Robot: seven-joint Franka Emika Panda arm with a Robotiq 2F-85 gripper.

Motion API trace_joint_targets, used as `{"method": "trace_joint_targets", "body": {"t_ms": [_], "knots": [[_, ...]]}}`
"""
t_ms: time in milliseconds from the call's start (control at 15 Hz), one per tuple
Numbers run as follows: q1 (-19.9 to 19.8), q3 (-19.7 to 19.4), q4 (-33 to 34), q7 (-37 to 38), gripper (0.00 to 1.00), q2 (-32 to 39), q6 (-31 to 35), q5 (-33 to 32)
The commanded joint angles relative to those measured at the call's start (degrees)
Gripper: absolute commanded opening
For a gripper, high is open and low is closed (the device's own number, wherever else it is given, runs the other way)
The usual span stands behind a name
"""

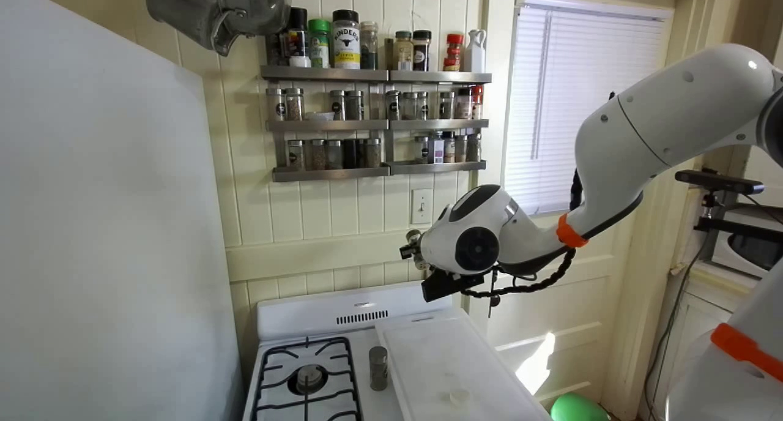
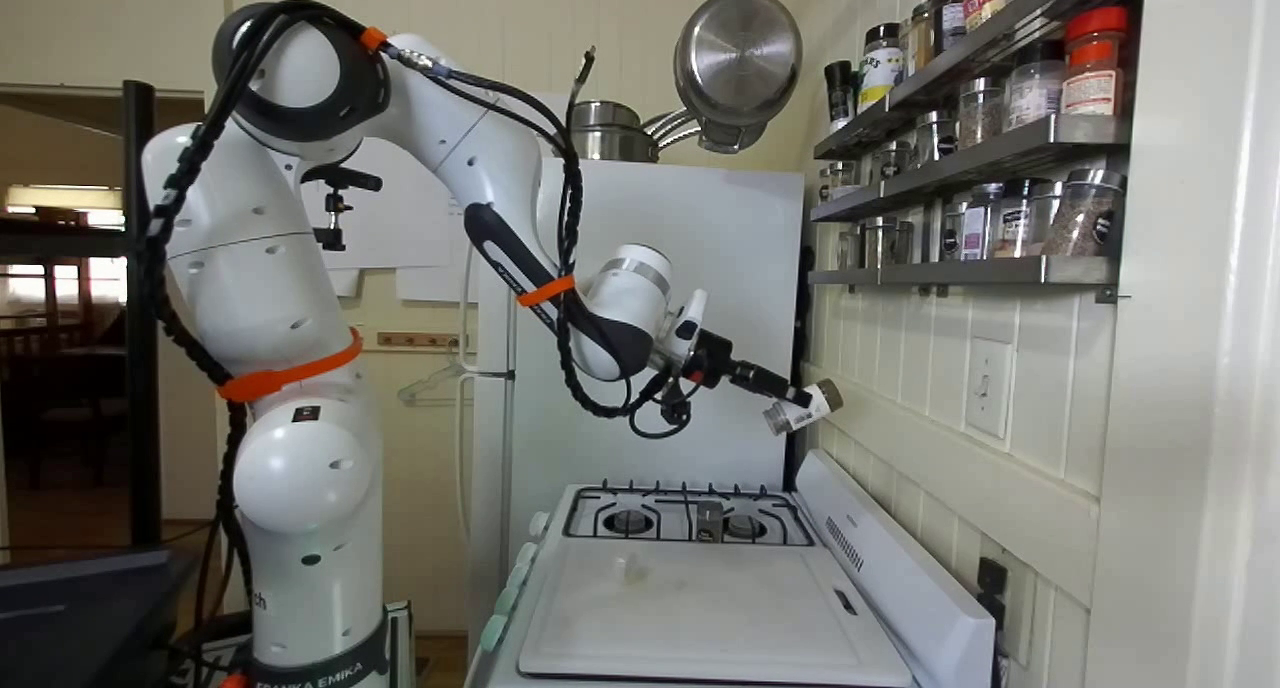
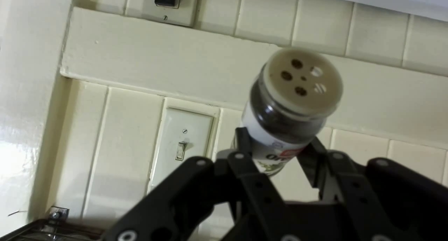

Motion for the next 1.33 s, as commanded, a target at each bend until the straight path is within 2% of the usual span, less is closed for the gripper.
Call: {"method": "trace_joint_targets", "body": {"t_ms": [0,400,467,1267], "knots": [[0.38,0.41,-1.68,3.14,0.13,-1.71,-1.55,-2.03],[0.39,0.97,-1.88,3.11,0.13,-2.13,-3.35,-2.47],[3.02,-1.4,-1.96,2.79,0.13,-2.22,-3.98,-2.24],[5.72,-2.23,-2.53,1.89,0.13,-1.92,-8.84,-1.18]]}}
